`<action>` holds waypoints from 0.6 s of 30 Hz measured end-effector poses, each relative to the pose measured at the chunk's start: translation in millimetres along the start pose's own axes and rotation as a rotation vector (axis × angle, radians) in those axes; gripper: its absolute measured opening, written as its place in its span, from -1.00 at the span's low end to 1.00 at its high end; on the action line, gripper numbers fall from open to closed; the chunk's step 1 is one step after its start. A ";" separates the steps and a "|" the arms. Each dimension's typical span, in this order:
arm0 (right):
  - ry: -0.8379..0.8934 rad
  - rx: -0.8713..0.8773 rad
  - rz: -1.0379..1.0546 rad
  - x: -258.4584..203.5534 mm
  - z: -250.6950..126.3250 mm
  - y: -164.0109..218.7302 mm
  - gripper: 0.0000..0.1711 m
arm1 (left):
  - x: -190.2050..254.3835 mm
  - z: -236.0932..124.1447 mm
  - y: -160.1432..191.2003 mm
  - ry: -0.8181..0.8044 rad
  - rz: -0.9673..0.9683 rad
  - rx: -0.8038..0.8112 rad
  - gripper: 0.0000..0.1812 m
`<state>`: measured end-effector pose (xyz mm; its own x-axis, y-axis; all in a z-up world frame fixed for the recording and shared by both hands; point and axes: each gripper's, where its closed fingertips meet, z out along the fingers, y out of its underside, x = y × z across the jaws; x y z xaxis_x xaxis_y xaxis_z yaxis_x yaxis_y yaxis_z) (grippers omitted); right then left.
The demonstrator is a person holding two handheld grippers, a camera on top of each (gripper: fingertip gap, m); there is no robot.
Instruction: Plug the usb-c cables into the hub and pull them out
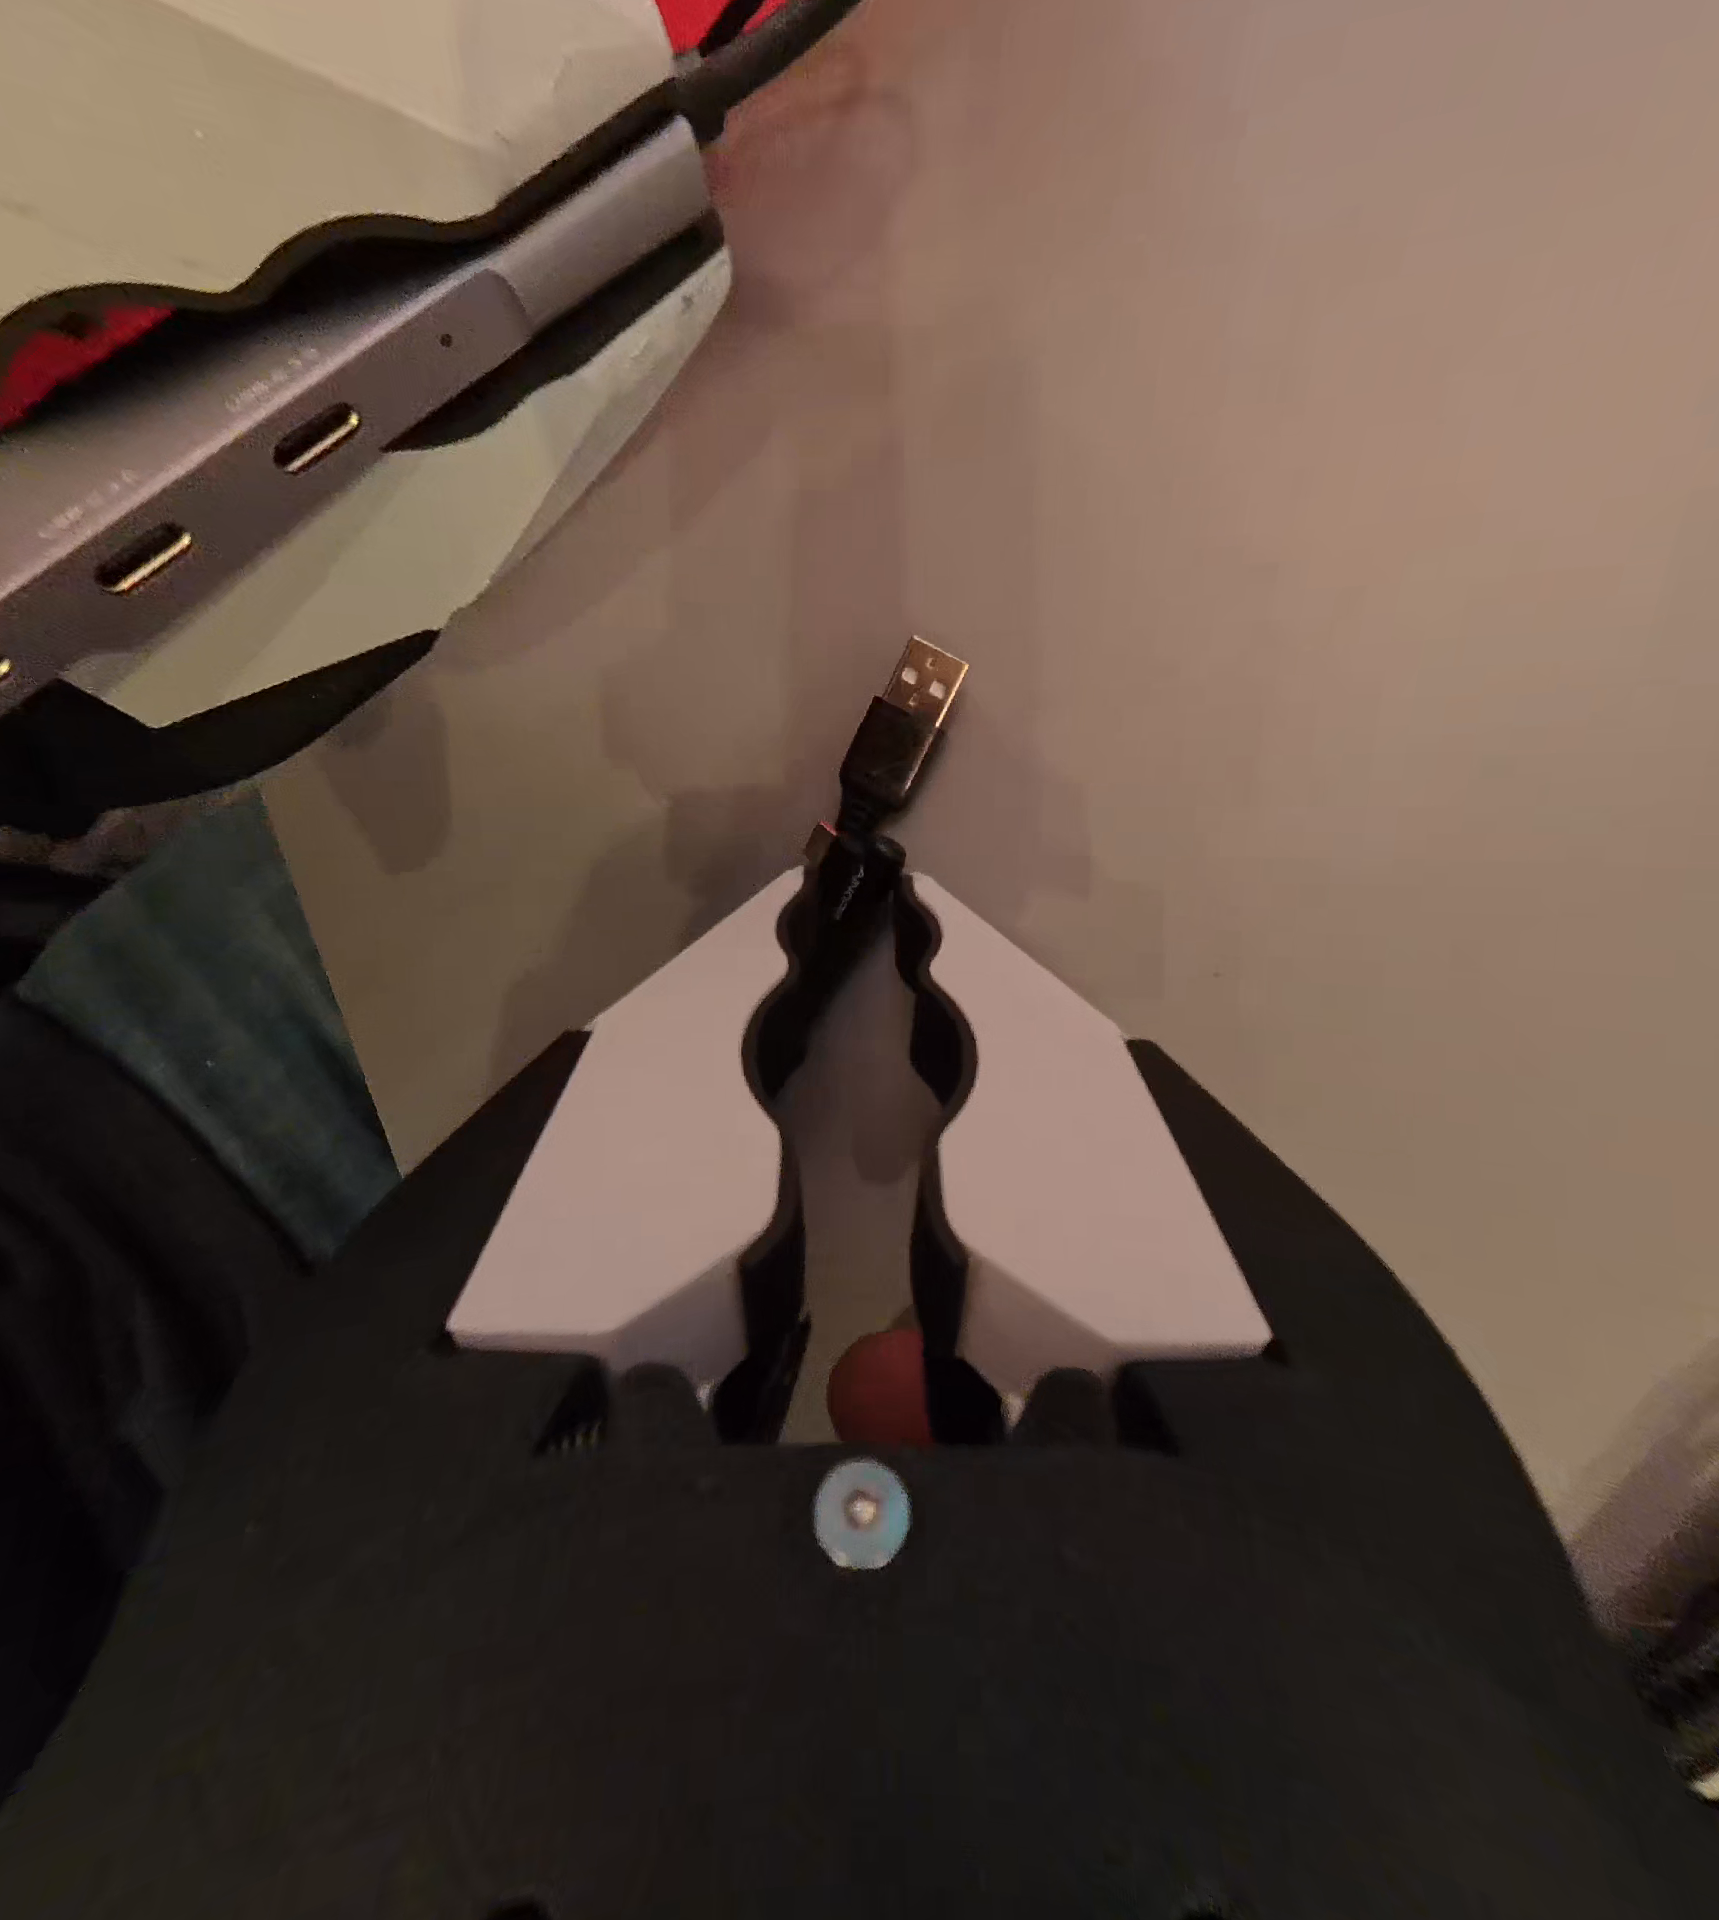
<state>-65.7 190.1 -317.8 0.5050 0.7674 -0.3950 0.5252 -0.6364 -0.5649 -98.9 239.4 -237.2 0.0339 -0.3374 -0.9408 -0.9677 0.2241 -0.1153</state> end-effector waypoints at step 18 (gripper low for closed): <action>-0.280 0.485 0.187 -34.5 -65.7 -56.5 -0.94 | -17.6 2.1 5.5 -0.080 -0.062 0.013 -0.89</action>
<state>-67.8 194.5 -224.7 0.3243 0.6791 -0.6585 0.0384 -0.7050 -0.7081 -104.3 248.4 -221.9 0.1138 -0.2772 -0.9541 -0.9597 0.2176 -0.1777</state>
